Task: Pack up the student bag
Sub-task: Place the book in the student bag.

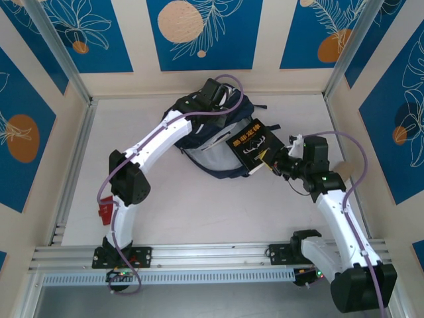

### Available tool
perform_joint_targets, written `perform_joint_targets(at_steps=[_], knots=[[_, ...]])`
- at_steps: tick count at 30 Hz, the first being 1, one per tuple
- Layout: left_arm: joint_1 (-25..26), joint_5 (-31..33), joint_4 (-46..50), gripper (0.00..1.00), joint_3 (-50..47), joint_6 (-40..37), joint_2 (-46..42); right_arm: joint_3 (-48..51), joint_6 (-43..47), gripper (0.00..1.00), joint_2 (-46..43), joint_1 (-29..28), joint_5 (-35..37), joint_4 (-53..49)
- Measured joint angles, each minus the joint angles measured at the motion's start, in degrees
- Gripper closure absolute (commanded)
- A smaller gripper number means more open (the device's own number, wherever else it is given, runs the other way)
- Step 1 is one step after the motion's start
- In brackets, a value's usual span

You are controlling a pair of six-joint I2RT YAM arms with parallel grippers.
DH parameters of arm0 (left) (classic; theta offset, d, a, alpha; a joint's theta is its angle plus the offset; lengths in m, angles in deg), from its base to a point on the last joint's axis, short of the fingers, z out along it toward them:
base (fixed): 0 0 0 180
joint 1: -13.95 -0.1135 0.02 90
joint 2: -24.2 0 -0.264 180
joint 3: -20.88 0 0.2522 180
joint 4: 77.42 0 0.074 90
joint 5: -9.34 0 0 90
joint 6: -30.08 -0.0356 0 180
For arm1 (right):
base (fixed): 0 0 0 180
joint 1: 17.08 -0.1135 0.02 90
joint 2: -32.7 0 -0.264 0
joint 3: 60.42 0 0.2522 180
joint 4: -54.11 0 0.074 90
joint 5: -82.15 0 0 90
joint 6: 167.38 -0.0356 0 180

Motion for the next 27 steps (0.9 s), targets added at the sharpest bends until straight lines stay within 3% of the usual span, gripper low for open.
perform_joint_targets(at_steps=[10,21,27], knots=[[-0.1,-1.3,0.6,1.0,0.1,1.1,0.0,-0.4,-5.6,0.91,13.4,-9.9,0.5,14.2],[-0.2,-4.7,1.6,1.0,0.1,4.4,0.0,-6.5,-11.2,0.91,35.1,-11.7,8.9,28.2],[-0.5,-6.3,1.6,1.0,0.0,5.6,-0.7,-15.5,-13.8,0.89,45.4,-15.0,13.3,32.3]])
